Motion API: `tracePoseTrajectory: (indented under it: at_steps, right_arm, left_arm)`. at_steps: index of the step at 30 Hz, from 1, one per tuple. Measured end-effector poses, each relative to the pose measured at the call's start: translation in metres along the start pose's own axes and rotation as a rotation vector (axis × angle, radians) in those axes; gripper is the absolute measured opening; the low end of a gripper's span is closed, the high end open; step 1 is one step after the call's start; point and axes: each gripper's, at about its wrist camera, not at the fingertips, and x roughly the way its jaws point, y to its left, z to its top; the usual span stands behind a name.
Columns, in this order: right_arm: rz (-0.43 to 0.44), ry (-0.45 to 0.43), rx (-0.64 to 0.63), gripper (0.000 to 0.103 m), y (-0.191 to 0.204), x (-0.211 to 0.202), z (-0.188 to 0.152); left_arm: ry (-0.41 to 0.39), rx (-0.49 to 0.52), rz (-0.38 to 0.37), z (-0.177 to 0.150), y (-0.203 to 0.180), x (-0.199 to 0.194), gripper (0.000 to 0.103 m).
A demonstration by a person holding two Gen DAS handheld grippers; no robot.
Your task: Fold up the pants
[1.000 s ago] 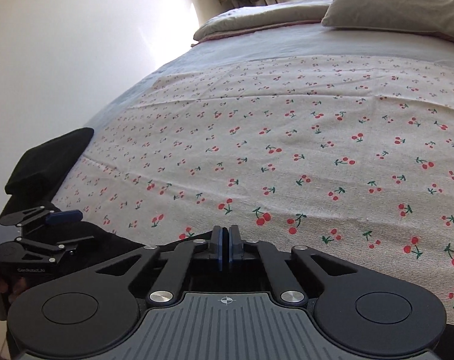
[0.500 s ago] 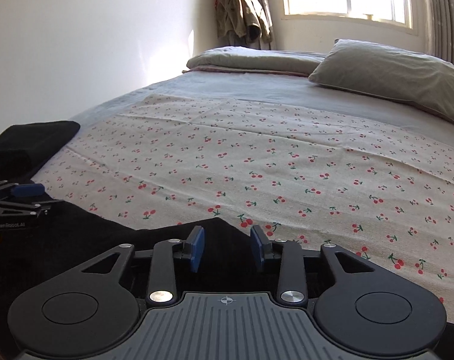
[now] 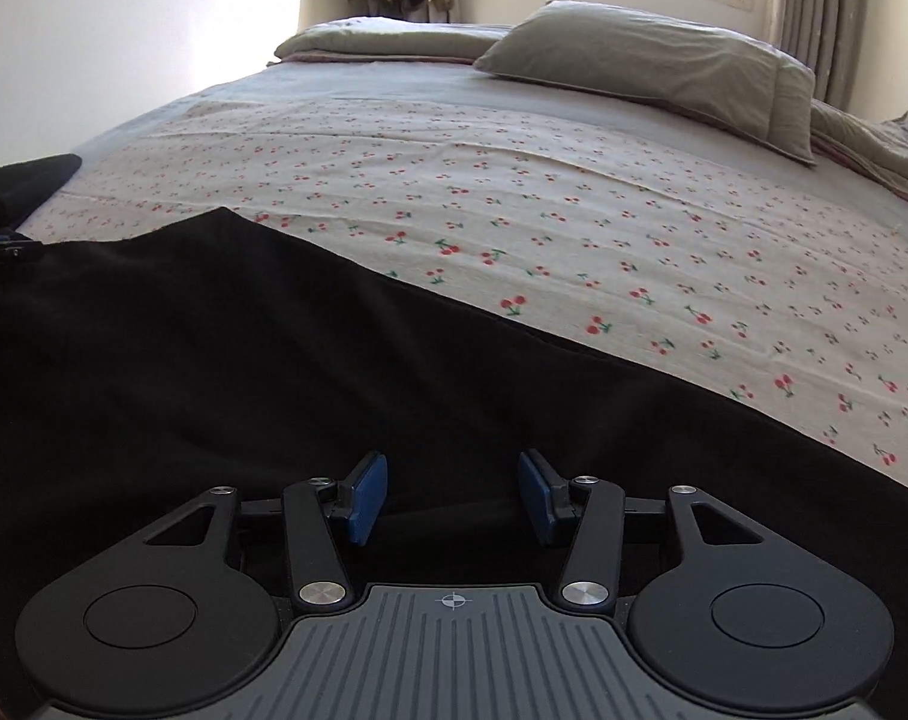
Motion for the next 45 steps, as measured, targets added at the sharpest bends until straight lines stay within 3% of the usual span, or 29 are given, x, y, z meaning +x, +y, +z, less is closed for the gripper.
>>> tracePoseTrajectory:
  at_steps: [4, 7, 11, 14, 18, 22, 27, 30, 35, 39, 42, 45]
  right_arm:
    - [-0.018, -0.009, 0.087, 0.049, -0.021, -0.03, -0.011]
    - [-0.007, -0.009, 0.047, 0.051, -0.016, -0.037, -0.02]
    - [0.006, 0.012, -0.047, 0.054, -0.016, -0.043, -0.044]
    - [0.048, 0.029, -0.071, 0.054, -0.037, -0.061, -0.062]
    - [0.088, 0.043, -0.031, 0.053, -0.081, -0.091, -0.088]
    - [0.094, 0.05, -0.001, 0.053, -0.101, -0.113, -0.097]
    - [-0.106, -0.019, 0.077, 0.056, -0.128, -0.122, -0.095]
    - [-0.209, 0.006, 0.176, 0.06, -0.155, -0.108, -0.096]
    - [-0.246, -0.011, 0.327, 0.061, -0.212, -0.112, -0.106]
    - [-0.303, -0.028, 0.412, 0.053, -0.239, -0.13, -0.121]
    - [-0.37, -0.032, 0.425, 0.057, -0.245, -0.149, -0.126]
    - [-0.38, -0.062, 0.496, 0.057, -0.257, -0.166, -0.133]
  left_arm:
    - [-0.024, 0.072, -0.146, -0.002, -0.042, -0.03, 0.09]
    - [-0.043, 0.183, -0.254, -0.012, -0.085, -0.045, 0.09]
    - [-0.001, 0.319, -0.42, -0.038, -0.123, -0.047, 0.09]
    - [0.047, 0.439, -0.445, -0.064, -0.128, -0.043, 0.091]
    - [0.084, 0.408, -0.551, -0.071, -0.102, -0.046, 0.092]
    - [0.121, 0.448, -0.568, -0.068, -0.1, -0.053, 0.092]
    - [0.122, 0.381, -0.588, -0.056, -0.116, -0.048, 0.091]
    - [0.117, 0.412, -0.573, -0.056, -0.135, -0.046, 0.091]
    - [0.153, 0.489, -0.568, -0.059, -0.148, -0.041, 0.093]
    - [0.174, 0.48, -0.578, -0.058, -0.142, -0.04, 0.093]
    - [0.183, 0.438, -0.569, -0.053, -0.143, -0.042, 0.093]
    - [0.177, 0.335, -0.59, -0.042, -0.144, -0.042, 0.093]
